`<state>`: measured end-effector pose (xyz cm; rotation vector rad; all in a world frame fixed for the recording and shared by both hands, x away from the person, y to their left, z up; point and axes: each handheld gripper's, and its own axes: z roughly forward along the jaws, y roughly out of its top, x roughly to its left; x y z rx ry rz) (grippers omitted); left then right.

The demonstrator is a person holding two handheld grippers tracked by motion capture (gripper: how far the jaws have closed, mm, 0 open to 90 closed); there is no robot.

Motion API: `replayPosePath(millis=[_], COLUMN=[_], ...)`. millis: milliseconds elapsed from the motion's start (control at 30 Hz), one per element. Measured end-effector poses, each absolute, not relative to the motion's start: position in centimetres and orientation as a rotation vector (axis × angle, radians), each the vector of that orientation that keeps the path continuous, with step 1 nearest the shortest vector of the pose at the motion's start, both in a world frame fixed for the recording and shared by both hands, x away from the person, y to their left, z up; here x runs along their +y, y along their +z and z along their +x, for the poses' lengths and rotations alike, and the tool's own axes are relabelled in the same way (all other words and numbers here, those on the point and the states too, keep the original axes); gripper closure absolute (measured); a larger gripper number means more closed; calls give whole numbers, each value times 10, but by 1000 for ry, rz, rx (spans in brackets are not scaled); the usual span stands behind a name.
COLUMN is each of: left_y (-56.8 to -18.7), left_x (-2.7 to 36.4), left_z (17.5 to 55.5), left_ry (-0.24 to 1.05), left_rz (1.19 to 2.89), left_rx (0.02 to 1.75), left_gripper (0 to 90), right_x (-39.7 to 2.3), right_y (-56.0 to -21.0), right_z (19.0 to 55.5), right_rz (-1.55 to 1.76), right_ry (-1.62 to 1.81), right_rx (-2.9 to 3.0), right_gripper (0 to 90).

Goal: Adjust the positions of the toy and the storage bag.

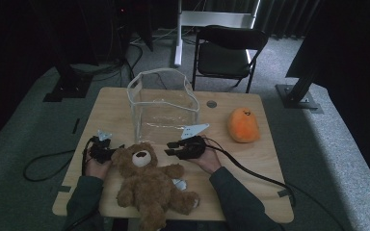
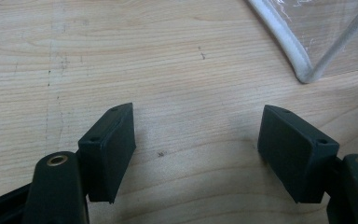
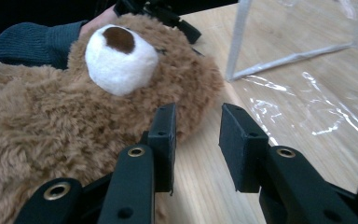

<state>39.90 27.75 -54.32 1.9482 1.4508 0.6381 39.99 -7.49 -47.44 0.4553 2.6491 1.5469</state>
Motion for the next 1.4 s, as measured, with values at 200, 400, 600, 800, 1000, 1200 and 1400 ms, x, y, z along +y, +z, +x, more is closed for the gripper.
replayPosePath(millis=[200, 400, 600, 800, 1000, 1200, 1400], left_y=[-543, -543, -543, -543, -543, -543, -543], left_x=[278, 278, 278, 278, 278, 277, 277], left_z=[399, 399, 399, 399, 399, 399, 399], left_ry=[638, 638, 638, 637, 637, 636, 636], left_rz=[1949, 1949, 1949, 1950, 1951, 1950, 1950], left_rx=[1451, 1451, 1451, 1449, 1449, 1449, 1448], left_gripper=[280, 280, 280, 280, 280, 280, 280], right_x=[-63, -52, -36, -22, -22, -26, -38], right_y=[-479, -485, -492, -499, -498, -494, -492], right_z=[400, 401, 401, 403, 403, 398, 394], right_rz=[437, 423, 384, 363, 351, 340, 362], right_ry=[1521, 1510, 1481, 1470, 1448, 1416, 1408], right_rx=[2683, 2714, 2763, 2819, 2805, 2772, 2745], right_gripper=[632, 644, 645, 678, 896, 900, 900])
